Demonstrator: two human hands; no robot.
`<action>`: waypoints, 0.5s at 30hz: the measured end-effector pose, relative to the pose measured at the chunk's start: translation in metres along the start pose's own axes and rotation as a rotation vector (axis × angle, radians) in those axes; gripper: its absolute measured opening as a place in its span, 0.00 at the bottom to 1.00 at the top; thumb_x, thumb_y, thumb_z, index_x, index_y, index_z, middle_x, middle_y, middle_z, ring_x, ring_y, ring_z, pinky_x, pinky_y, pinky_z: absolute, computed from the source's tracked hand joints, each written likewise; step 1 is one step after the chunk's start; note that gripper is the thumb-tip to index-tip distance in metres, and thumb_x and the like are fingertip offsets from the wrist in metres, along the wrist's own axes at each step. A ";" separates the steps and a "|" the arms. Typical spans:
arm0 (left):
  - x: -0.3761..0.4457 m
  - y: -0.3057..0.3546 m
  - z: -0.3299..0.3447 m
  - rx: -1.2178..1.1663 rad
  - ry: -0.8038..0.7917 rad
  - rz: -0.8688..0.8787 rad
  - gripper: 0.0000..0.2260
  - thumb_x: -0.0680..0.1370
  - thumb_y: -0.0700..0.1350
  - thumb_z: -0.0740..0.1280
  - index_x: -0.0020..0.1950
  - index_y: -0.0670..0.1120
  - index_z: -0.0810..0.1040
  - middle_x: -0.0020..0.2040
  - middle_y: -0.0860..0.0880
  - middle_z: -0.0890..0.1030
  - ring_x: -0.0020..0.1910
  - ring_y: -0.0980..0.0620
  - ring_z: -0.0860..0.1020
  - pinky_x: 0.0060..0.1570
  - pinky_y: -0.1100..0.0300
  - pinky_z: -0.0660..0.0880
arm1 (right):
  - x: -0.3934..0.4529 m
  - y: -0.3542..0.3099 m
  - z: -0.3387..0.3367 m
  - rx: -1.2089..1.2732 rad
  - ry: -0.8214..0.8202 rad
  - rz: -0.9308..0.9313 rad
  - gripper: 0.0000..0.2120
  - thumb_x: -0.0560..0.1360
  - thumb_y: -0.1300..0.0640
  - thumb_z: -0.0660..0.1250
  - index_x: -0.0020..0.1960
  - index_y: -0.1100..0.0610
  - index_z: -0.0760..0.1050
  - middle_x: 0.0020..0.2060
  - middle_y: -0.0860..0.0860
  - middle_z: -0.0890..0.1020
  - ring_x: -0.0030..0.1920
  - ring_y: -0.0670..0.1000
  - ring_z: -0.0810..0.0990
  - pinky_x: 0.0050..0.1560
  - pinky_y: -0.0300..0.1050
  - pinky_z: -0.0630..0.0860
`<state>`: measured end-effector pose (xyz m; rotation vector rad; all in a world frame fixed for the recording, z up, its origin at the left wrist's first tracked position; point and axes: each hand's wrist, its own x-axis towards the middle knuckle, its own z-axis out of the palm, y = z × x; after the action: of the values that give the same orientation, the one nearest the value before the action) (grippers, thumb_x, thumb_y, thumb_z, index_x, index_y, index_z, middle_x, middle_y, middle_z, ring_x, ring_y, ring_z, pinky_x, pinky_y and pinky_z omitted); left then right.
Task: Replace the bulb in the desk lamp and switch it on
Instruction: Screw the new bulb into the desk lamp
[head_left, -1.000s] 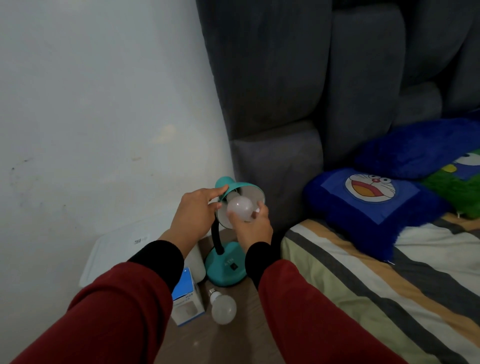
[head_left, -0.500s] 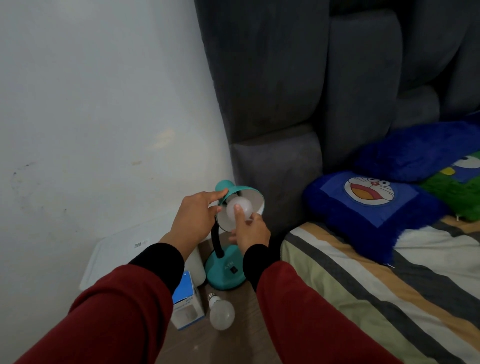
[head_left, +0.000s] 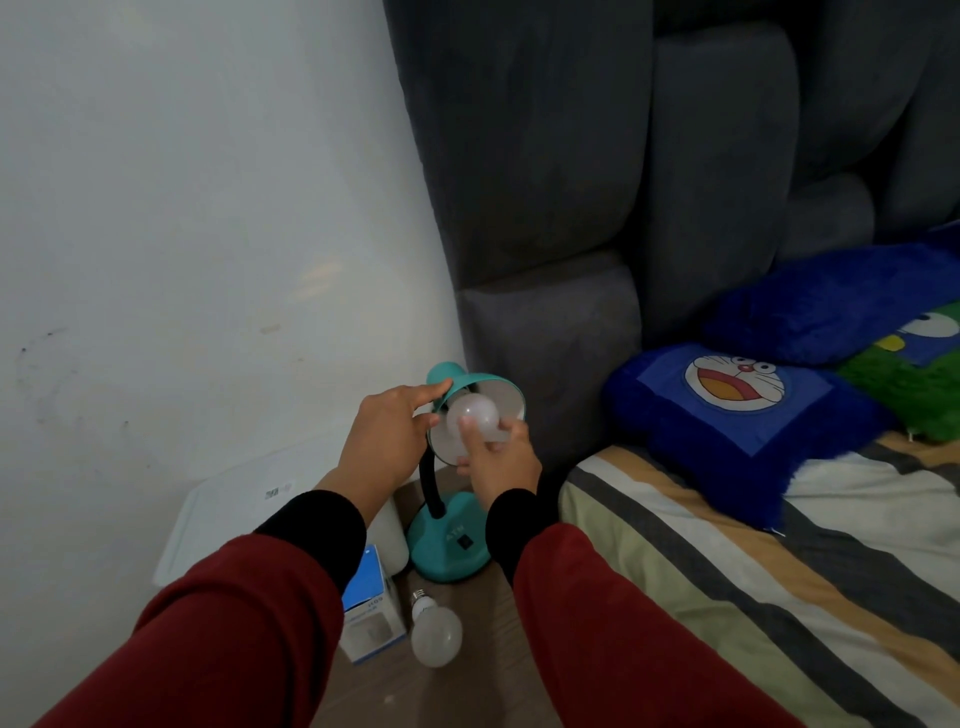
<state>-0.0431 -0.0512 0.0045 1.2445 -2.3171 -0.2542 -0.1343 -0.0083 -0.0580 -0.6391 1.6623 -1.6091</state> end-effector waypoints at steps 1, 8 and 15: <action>0.000 0.000 0.000 -0.002 -0.001 -0.002 0.18 0.77 0.39 0.65 0.66 0.49 0.74 0.65 0.45 0.78 0.62 0.49 0.76 0.57 0.73 0.62 | 0.000 0.000 0.000 0.007 0.006 0.016 0.29 0.72 0.39 0.66 0.64 0.58 0.70 0.53 0.58 0.82 0.50 0.57 0.83 0.56 0.53 0.79; -0.001 0.003 0.000 0.007 0.004 -0.004 0.18 0.77 0.39 0.66 0.67 0.50 0.74 0.65 0.45 0.78 0.62 0.49 0.76 0.62 0.69 0.65 | 0.002 0.001 -0.004 0.012 -0.004 -0.027 0.25 0.74 0.45 0.66 0.66 0.55 0.67 0.55 0.60 0.81 0.44 0.54 0.84 0.48 0.45 0.82; -0.001 0.003 0.000 0.004 0.005 -0.011 0.18 0.78 0.39 0.65 0.67 0.50 0.74 0.65 0.45 0.77 0.63 0.49 0.76 0.63 0.68 0.65 | 0.001 0.002 -0.002 -0.010 -0.035 0.000 0.33 0.69 0.46 0.71 0.70 0.50 0.63 0.54 0.56 0.80 0.51 0.56 0.82 0.55 0.52 0.80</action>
<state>-0.0447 -0.0484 0.0046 1.2588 -2.3078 -0.2503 -0.1360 -0.0078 -0.0603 -0.6689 1.6465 -1.5818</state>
